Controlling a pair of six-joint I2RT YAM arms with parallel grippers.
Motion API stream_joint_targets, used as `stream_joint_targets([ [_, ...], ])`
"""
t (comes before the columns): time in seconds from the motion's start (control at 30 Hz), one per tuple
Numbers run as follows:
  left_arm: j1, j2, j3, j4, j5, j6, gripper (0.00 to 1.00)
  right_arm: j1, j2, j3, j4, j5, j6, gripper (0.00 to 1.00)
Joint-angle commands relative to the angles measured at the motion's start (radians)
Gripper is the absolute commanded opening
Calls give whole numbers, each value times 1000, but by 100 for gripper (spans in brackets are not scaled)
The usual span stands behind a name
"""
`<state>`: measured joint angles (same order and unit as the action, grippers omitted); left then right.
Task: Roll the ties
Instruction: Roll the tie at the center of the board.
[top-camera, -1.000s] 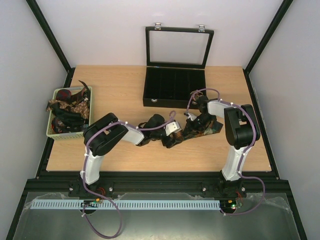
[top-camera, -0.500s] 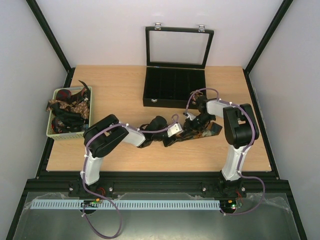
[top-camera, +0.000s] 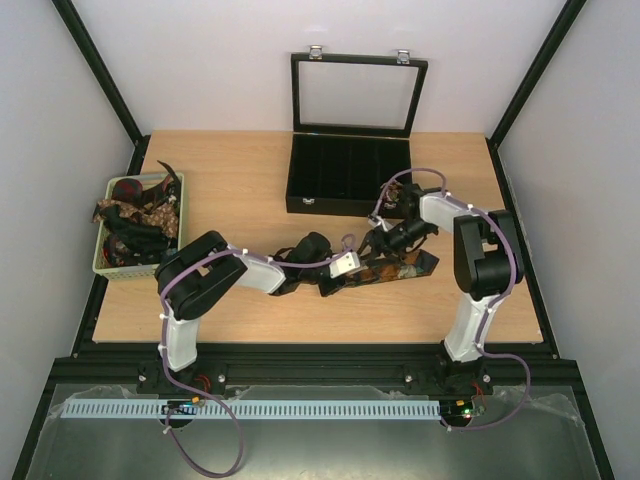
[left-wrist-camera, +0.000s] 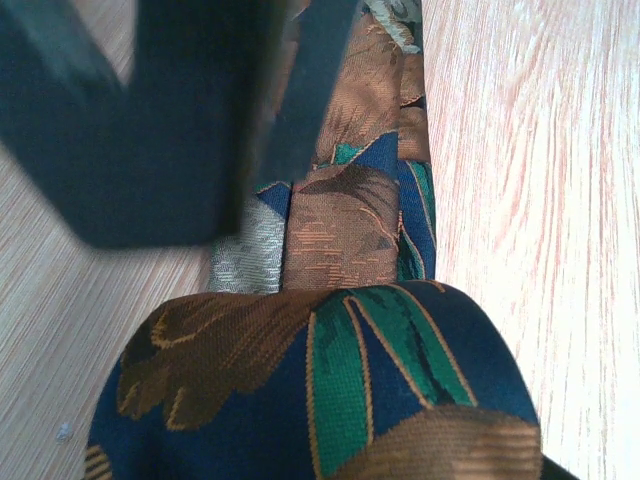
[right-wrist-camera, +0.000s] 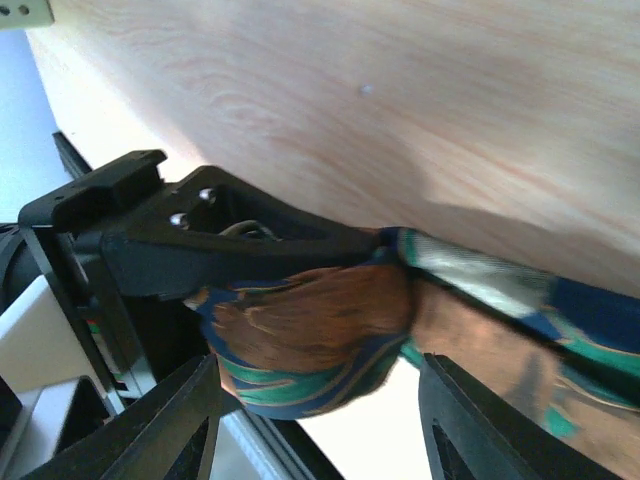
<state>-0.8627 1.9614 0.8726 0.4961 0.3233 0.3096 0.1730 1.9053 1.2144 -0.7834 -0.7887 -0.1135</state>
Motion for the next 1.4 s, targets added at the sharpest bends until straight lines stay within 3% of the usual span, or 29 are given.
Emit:
stream_joint_targets([
  [0.0,5,58,-17,-210,-17,30,34,61,-23,-35,-24,-60,42,55],
  [0.2,4,67,-11,-217,-17,30,35,106,-2,-62,18,-12,48,46],
  [0.37,4,68,-7,-216,-15,32,36,108,19,-72,53,96,67,5],
  [0.4,4,68,-7,-215,-15,31,37,105,25,-72,47,105,64,2],
  [0.5,6,60,-2,-210,-6,30,48,98,31,-83,36,134,53,1],
  [0.6,14,26,22,-192,3,20,67,79,37,-103,24,162,42,1],
  [0.67,22,-1,66,-197,7,-6,83,60,40,-116,26,184,37,1],
  [0.7,29,-20,87,-200,18,-22,96,52,42,-119,26,195,34,1],
  [0.73,38,-41,100,-196,30,-41,99,43,44,-118,26,207,29,1],
  [1.07,119,-358,46,-121,82,-140,99,16,100,-76,29,280,8,1],
  [1.13,129,-404,11,-51,-60,-257,99,14,105,-77,31,299,-2,1],
  [1.2,151,-383,84,-149,-151,-353,99,16,100,-86,37,316,-10,1],
  [1.23,181,-356,171,-225,-80,-357,99,16,102,-88,39,328,-11,1],
  [1.3,238,-336,185,-250,128,-349,99,17,110,-91,44,340,-13,1],
  [1.37,223,-380,94,-145,67,-329,99,22,117,-99,60,347,-4,1],
])
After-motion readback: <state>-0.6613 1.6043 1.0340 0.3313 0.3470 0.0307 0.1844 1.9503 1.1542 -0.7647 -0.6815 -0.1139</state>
